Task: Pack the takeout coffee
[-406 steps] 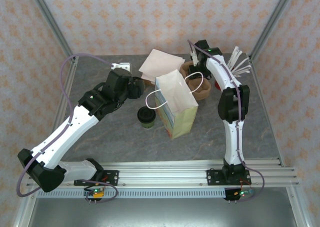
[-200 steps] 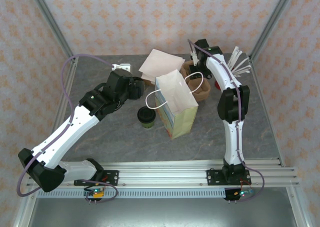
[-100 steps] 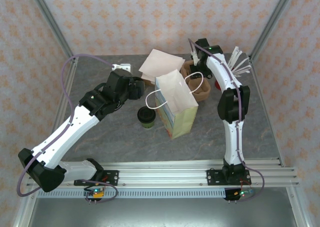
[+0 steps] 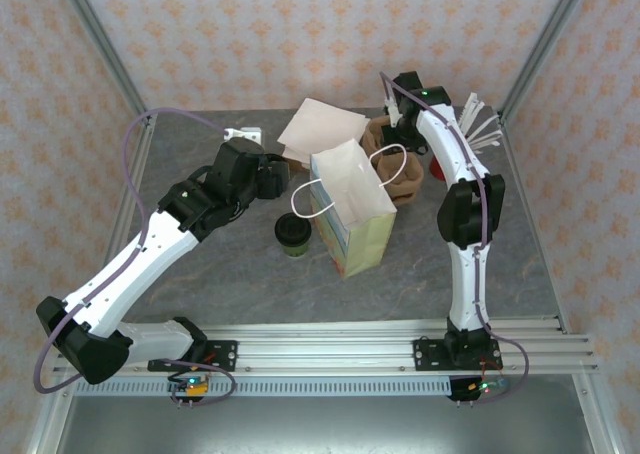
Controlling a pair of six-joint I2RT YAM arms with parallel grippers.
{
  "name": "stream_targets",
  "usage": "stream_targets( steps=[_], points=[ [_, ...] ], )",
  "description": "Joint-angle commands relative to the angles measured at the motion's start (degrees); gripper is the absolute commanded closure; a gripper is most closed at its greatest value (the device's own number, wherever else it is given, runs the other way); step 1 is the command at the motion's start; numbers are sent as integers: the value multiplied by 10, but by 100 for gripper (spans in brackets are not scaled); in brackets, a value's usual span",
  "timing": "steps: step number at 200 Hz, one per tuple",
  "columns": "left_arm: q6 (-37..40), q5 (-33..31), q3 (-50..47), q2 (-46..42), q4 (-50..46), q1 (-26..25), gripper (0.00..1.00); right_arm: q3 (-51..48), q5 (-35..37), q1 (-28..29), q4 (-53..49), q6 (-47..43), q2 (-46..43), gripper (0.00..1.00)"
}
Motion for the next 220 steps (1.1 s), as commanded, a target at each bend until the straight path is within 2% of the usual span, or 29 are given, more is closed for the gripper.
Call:
stream_targets(
  steps=[1, 70, 99, 158, 220],
  points=[
    [-11, 3, -8, 8, 4, -2, 27, 17, 6, 3, -18, 9, -31, 65],
    [-11, 2, -11, 5, 3, -2, 27, 5, -18, 4, 1, 21, 2, 65],
    [-10, 1, -10, 6, 2, -3, 27, 10, -5, 4, -5, 22, 18, 65],
    [-11, 5, -7, 12, 3, -2, 27, 12, -1, 4, -7, 23, 37, 60],
    [-11, 3, -10, 11, 3, -2, 27, -4, -4, 4, -11, 27, 18, 53]
  ],
)
